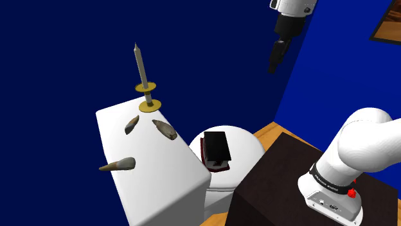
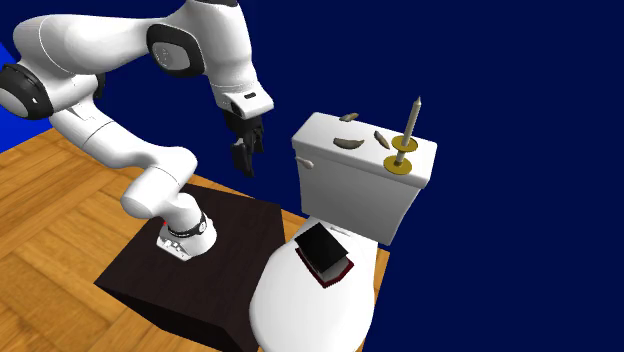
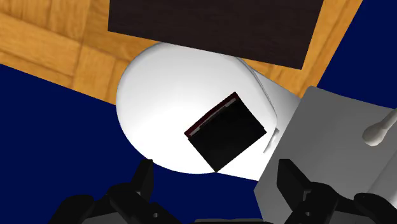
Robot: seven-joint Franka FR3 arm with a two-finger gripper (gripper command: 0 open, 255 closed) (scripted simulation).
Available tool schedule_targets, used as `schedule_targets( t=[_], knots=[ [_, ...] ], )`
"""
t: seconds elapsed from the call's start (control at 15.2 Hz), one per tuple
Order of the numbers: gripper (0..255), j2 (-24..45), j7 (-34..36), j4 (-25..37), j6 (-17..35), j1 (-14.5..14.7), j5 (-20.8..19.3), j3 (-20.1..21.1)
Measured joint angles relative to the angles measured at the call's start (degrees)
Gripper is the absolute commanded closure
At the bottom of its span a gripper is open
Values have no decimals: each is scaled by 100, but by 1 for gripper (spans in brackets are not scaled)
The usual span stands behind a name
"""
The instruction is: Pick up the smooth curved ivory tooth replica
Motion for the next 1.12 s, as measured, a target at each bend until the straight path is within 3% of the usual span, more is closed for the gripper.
schedule_targets(
  t=[0.33, 1.12],
  knots=[
    [0, 299, 403, 29, 241, 74, 192, 363],
    [0, 2073, 2030, 865, 1103, 209, 483, 1753]
  ],
)
